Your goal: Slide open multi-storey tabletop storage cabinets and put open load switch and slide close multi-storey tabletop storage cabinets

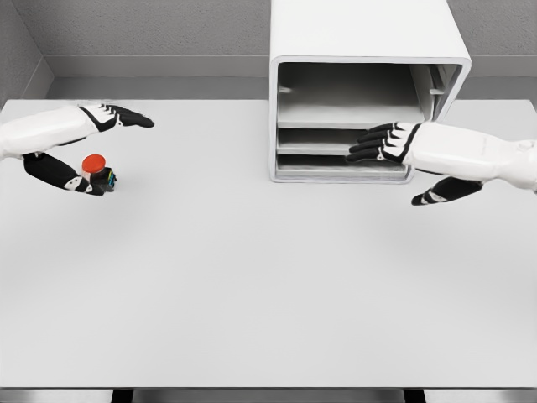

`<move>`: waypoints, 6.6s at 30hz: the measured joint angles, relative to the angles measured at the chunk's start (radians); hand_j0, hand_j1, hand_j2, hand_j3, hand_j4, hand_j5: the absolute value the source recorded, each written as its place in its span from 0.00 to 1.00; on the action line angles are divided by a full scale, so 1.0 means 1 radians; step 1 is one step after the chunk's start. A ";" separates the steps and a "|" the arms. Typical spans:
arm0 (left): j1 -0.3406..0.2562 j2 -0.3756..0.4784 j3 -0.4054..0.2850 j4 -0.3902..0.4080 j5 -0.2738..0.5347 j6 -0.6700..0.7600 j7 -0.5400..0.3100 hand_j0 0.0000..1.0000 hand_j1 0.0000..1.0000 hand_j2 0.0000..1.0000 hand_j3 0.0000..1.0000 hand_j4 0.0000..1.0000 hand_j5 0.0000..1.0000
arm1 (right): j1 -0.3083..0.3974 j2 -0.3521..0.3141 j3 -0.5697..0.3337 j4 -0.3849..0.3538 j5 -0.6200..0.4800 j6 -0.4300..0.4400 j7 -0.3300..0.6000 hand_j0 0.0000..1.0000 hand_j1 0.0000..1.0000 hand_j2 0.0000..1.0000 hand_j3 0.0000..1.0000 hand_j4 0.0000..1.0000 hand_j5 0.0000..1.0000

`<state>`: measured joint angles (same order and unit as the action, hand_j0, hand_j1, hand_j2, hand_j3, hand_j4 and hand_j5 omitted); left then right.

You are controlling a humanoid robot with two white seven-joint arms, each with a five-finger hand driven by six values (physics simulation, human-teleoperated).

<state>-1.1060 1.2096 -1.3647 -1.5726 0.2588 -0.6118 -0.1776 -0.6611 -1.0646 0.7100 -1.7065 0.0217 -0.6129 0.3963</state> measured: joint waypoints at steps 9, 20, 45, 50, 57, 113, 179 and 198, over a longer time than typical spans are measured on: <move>0.005 -0.072 -0.036 0.135 0.001 0.000 -0.036 1.00 1.00 1.00 1.00 1.00 1.00 | 0.006 0.113 -0.015 0.033 -0.001 0.000 0.000 1.00 1.00 1.00 1.00 1.00 1.00; 0.023 -0.192 -0.074 0.337 -0.044 0.000 -0.030 1.00 1.00 1.00 1.00 1.00 1.00 | 0.006 0.223 -0.063 0.105 0.018 0.000 0.044 1.00 1.00 1.00 1.00 1.00 1.00; 0.041 -0.292 -0.082 0.594 -0.070 0.000 -0.030 1.00 1.00 1.00 1.00 1.00 1.00 | -0.032 0.419 -0.120 0.413 0.156 0.000 0.083 1.00 1.00 1.00 1.00 1.00 1.00; 0.041 -0.306 -0.083 0.632 -0.077 0.000 -0.030 0.92 0.92 0.92 0.92 0.92 0.92 | -0.048 0.434 -0.120 0.444 0.160 0.000 0.085 1.00 1.00 1.00 1.00 1.00 1.00; 0.043 -0.322 -0.086 0.650 -0.079 0.000 -0.030 0.86 0.86 0.86 0.86 0.86 0.86 | -0.054 0.444 -0.120 0.492 0.182 0.000 0.086 1.00 1.00 1.00 1.00 1.00 1.00; -0.046 -0.324 -0.086 0.509 -0.079 0.000 -0.075 0.43 0.43 0.43 0.43 0.43 0.43 | 0.172 0.240 -0.217 0.217 0.131 -0.001 0.071 1.00 1.00 1.00 1.00 1.00 1.00; -0.213 -0.318 -0.045 0.038 -0.070 -0.001 -0.082 0.43 0.43 0.43 0.43 0.43 0.43 | 0.146 0.282 -0.227 0.212 0.090 0.000 0.078 1.00 1.00 1.00 1.00 1.00 1.00; -0.210 -0.317 -0.032 0.022 -0.074 -0.001 -0.081 0.44 0.44 0.44 0.44 0.44 0.44 | 0.184 0.293 -0.220 0.227 0.099 0.008 0.092 1.00 1.00 1.00 1.00 1.00 1.00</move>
<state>-1.3162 0.8922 -1.3972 -1.5503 0.1850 -0.6126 -0.2583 -0.4771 -0.7720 0.4898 -1.4794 0.1210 -0.6046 0.4880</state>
